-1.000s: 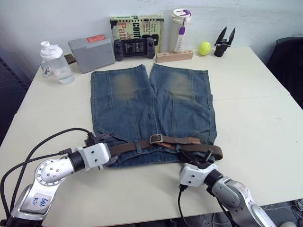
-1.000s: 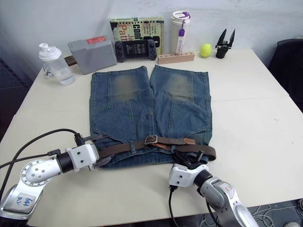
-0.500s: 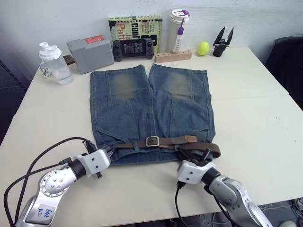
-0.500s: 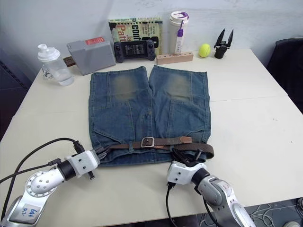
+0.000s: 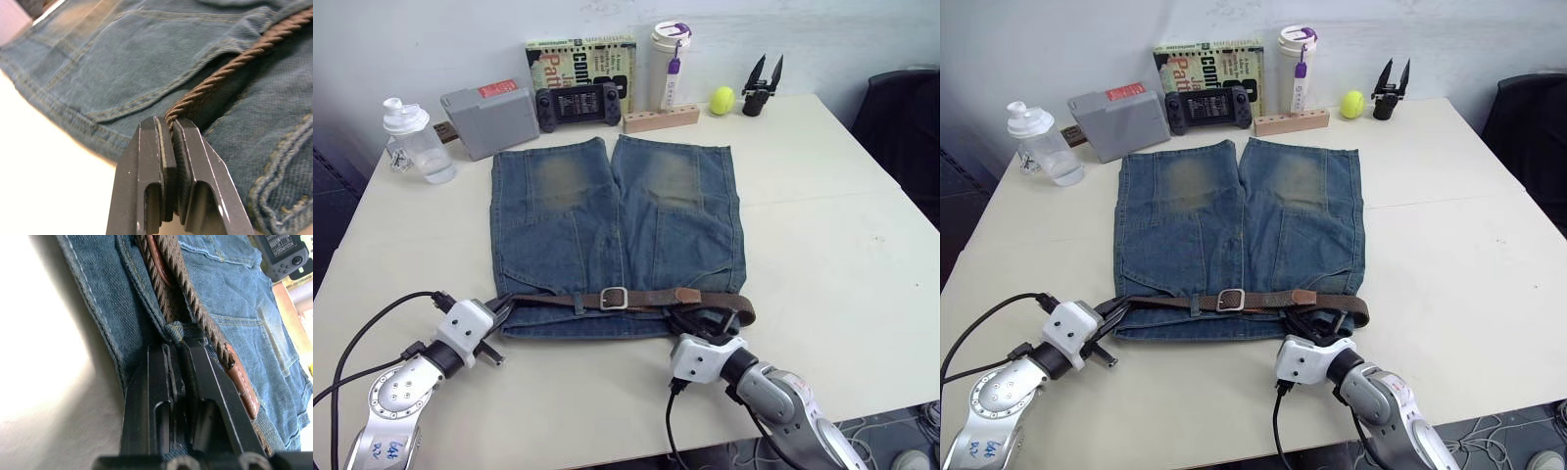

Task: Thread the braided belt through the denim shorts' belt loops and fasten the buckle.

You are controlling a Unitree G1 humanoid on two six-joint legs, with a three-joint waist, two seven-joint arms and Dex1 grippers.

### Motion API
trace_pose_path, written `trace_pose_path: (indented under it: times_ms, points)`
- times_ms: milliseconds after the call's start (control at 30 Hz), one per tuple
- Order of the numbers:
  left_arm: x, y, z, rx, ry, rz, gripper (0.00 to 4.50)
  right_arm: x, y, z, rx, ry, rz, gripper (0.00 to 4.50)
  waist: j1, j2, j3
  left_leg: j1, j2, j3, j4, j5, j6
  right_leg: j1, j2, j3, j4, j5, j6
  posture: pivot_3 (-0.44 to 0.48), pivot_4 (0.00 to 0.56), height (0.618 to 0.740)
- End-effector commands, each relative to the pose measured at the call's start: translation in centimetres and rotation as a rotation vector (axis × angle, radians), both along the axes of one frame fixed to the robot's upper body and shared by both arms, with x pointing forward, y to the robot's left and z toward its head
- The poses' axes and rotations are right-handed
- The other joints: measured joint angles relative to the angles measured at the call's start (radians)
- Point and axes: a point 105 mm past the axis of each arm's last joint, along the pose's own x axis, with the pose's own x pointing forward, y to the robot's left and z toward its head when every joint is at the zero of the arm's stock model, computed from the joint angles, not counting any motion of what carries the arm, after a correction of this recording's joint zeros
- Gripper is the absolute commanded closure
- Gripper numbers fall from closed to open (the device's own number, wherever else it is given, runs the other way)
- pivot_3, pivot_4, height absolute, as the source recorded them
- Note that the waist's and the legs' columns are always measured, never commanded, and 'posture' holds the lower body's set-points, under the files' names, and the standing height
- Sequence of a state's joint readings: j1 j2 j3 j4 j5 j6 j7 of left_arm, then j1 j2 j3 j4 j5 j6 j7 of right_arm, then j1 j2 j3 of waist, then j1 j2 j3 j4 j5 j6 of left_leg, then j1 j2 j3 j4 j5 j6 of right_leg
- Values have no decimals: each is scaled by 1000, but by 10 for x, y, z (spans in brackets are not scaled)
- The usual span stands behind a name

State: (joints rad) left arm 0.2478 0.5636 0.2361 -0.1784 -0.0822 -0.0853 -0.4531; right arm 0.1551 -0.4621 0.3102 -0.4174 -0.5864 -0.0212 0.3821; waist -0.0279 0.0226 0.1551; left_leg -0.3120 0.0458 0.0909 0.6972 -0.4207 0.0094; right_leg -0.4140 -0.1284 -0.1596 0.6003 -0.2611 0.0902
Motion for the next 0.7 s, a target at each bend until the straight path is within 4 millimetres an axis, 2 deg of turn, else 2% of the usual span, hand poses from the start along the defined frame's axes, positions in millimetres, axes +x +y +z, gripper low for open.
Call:
trace_pose_path:
  times_ms: [33, 300, 367, 433, 567, 700]
  points:
    - [-22, 55, -38, 12, 174, 233, 4464, 8, -32, -15, -54, 61, -142, 4500, 0, 0, 0, 0, 0, 0, 0, 0, 0, 0, 0, 0, 0, 0, 0, 0, 150, 726]
    - [-26, -2, -19, 46, 52, -75, 4464, 8, -25, -12, -45, 61, -104, 4500, 0, 1, -1, 3, 1, 4, 0, -3, 1, 0, -1, -1, 0, -1, -1, 0, 150, 726]
    - [-28, -9, -17, 52, 40, -135, 3619, 9, -23, -10, -36, 62, -91, 4500, 0, 1, -1, 3, 0, 4, 0, -4, 1, 0, -1, 0, 0, -1, -1, 0, 150, 726]
    - [-33, -13, -18, 101, 44, -198, 2957, 10, -24, -6, -8, 81, -96, 4500, 2, -1, -1, 3, 0, 5, 1, -4, 2, 0, -2, 0, 0, -1, -1, 0, 150, 726]
    - [-51, -12, -25, 214, 76, -308, 1197, 13, -29, 2, 60, 167, -88, 2916, 2, -1, -1, 4, 0, 5, 1, -5, 3, 0, -3, 0, -4, -1, -2, 0, 150, 726]
    - [-59, -7, -19, 201, 77, -327, 1139, 8, -37, 8, 24, 211, -28, 953, 2, 0, -1, 5, 0, 6, 1, -7, 5, 1, -4, -1, -4, -3, -6, 0, 150, 726]
